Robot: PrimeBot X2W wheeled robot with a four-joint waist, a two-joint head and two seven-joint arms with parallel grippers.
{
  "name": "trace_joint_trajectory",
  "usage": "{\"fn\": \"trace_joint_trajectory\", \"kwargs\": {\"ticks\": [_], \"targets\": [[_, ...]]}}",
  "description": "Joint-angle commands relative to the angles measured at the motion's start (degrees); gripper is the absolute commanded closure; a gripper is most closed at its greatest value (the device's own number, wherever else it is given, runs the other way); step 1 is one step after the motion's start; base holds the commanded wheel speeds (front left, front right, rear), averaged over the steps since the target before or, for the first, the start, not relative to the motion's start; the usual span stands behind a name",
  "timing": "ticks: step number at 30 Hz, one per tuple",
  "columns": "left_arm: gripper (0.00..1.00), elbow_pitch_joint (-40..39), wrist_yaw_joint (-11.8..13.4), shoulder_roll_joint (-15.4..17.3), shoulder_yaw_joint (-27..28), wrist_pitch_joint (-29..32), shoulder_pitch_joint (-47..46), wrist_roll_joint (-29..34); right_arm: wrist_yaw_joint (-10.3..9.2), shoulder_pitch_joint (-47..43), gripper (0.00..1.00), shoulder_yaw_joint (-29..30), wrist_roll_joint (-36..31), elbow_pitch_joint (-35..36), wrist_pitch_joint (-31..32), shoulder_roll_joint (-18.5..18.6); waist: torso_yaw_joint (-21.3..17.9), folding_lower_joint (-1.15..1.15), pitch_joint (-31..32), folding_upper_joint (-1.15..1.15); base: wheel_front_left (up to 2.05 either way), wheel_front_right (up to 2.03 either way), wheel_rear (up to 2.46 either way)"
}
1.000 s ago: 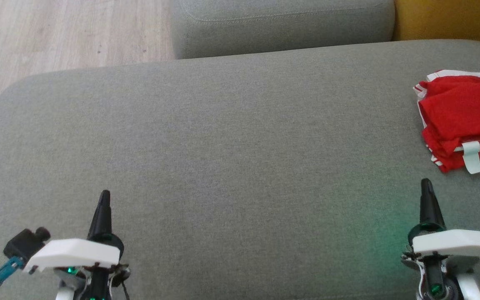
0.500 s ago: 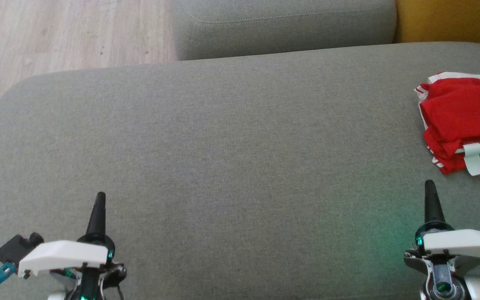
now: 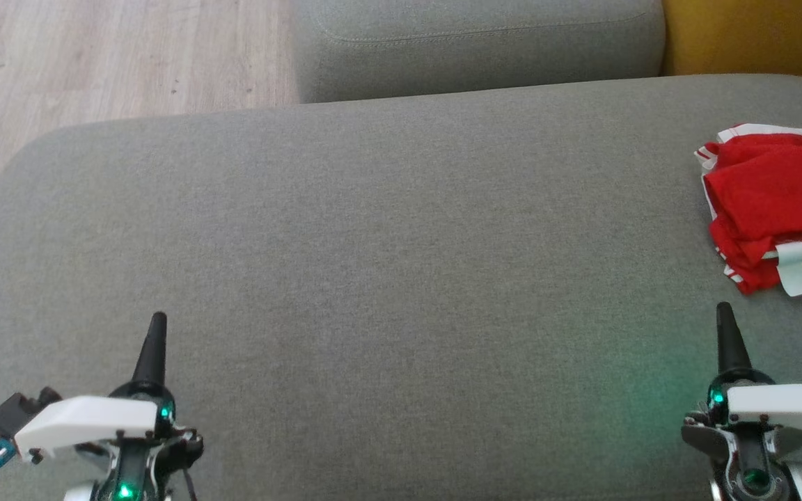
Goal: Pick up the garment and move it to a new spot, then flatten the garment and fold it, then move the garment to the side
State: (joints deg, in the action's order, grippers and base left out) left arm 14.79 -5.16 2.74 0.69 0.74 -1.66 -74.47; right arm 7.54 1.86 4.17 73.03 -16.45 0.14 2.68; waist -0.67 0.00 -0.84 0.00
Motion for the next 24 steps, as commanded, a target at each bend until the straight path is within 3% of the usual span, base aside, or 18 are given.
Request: {"fn": "trace_joint_trajectory", "kwargs": {"ticks": [1,24], "targets": [[1.0,-1.69,-0.71,0.59,1.68,0.33,-3.11,-0.95,-0.04,3.53,1.0,-0.68,1.06,2.23,0.55,1.03,0.01,0.0,0.01,0.0,0.0,0.0,0.0],[1.0,-0.91,-2.05,0.57,4.65,4.44,-4.25,-15.22,-0.05,4.1,1.0,0.92,16.8,2.44,4.63,1.01,0.56,0.0,0.55,0.0,0.0,0.0,0.0]]}}
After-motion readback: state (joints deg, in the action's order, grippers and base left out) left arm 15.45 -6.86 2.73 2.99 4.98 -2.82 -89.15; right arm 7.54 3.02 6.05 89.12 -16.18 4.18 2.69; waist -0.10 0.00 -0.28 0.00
